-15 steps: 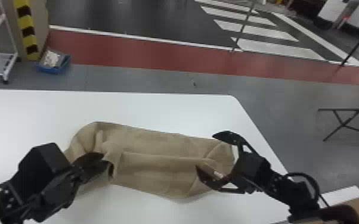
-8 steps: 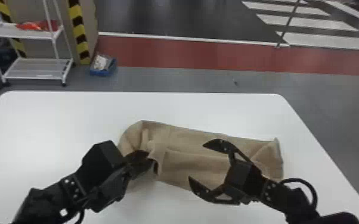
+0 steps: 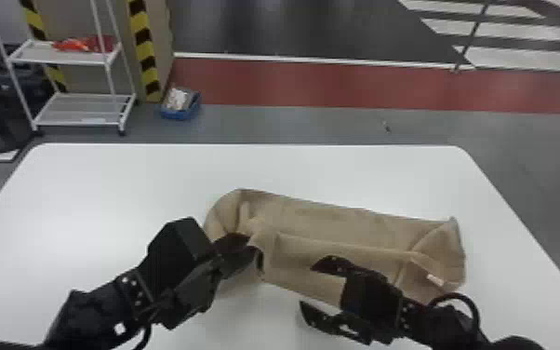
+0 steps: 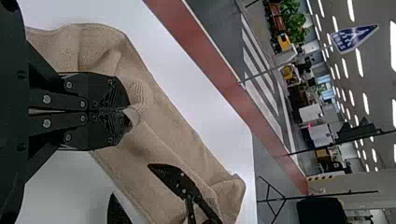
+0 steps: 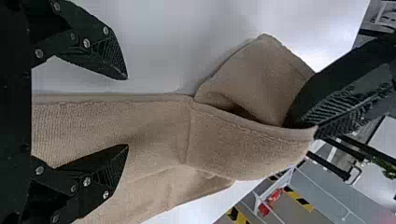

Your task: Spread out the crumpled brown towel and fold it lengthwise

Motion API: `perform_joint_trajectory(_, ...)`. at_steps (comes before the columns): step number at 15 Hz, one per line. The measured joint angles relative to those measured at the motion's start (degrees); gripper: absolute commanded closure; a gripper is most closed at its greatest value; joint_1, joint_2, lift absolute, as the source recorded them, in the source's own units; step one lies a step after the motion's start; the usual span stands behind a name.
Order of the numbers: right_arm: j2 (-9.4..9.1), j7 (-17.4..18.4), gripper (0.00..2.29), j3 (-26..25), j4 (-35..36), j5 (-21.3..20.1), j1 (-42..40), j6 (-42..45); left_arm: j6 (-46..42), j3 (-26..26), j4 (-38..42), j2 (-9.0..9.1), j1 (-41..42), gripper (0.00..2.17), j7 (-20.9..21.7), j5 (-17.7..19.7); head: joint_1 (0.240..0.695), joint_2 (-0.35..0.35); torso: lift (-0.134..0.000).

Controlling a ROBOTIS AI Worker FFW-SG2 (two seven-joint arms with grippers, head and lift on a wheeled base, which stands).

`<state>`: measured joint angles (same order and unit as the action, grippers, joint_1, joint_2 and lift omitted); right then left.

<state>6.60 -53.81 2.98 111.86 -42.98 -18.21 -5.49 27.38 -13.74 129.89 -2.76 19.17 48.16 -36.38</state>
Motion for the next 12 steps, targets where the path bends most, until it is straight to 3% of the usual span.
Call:
perform_joint_trajectory(7, -0.01, -1.3, 0.67, 0.3, -1.7, -1.4, 1.6, -2.4, -0.2, 0.5, -0.1, -0.54, 0.0, 2.15, -0.1, 0.6, 0.695, -0.107, -0.124)
perform_joint_trajectory(8, -0.01, -1.8, 0.8, 0.3, -1.9, -1.7, 1.9, -2.9, -0.2, 0.6, -0.2, -0.6, 0.0, 2.15, -0.2, 0.7, 0.695, -0.108, -0.124)
perform_joint_trajectory(10, -0.01, -2.1, 1.32, 0.3, -2.0, -2.0, 2.1, -3.5, -0.2, 0.7, -0.2, -0.66, -0.1, 2.15, -0.2, 0.9, 0.695, -0.109, -0.124)
perform_joint_trajectory(12, -0.01, -2.1, 1.39, -0.1, -1.9, -1.8, 2.3, -3.5, -0.3, 0.9, -0.3, -0.74, -0.1, 2.15, -0.3, 1.0, 0.695, -0.111, -0.124)
